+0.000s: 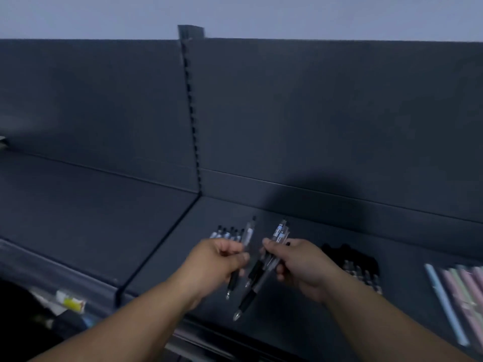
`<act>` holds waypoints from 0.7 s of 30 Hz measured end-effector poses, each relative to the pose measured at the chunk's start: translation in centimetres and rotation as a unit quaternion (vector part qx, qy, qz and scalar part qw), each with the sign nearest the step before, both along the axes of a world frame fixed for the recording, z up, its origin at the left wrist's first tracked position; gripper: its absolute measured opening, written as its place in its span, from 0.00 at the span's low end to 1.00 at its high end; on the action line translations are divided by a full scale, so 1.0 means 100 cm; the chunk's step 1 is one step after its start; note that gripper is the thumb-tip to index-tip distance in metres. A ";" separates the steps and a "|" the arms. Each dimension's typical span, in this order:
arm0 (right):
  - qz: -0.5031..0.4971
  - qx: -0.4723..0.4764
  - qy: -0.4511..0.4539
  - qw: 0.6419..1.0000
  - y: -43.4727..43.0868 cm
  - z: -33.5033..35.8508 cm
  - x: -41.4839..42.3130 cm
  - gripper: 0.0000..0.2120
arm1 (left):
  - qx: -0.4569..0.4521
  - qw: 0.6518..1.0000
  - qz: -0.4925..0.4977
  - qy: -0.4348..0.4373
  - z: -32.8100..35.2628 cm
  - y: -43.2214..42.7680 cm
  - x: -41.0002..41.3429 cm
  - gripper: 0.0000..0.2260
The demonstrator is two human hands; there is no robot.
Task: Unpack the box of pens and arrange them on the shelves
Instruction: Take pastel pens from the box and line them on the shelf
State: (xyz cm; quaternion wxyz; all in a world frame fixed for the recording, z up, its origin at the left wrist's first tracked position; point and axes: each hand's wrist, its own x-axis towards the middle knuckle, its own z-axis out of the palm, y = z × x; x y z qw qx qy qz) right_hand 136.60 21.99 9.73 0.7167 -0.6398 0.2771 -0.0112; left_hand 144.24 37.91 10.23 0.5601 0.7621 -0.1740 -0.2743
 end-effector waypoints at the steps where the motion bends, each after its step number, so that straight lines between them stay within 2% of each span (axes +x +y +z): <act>1: 0.003 -0.009 0.013 1.000 0.008 -0.003 0.012 0.10 | 0.014 0.999 0.029 -0.025 -0.002 0.014 0.016 0.04; 4: 0.006 -0.057 0.070 0.996 0.021 -0.014 0.039 0.11 | 0.097 0.987 0.066 -0.111 -0.009 0.052 0.064 0.05; 8: -0.017 -0.097 0.122 0.988 0.025 -0.020 0.060 0.11 | 0.167 0.978 0.037 -0.120 -0.025 0.074 0.105 0.08; 11: -0.035 -0.108 0.136 0.984 0.029 -0.020 0.068 0.10 | 0.170 0.978 0.007 -0.123 -0.039 0.067 0.113 0.10; 16: -0.054 -0.166 0.133 0.976 0.031 -0.027 0.067 0.10 | 0.166 0.969 -0.027 -0.179 -0.052 0.049 0.113 0.18; 21: -0.080 -0.173 0.140 0.972 0.021 -0.026 0.058 0.11 | 0.169 0.959 -0.070 -0.218 -0.060 0.048 0.116 0.19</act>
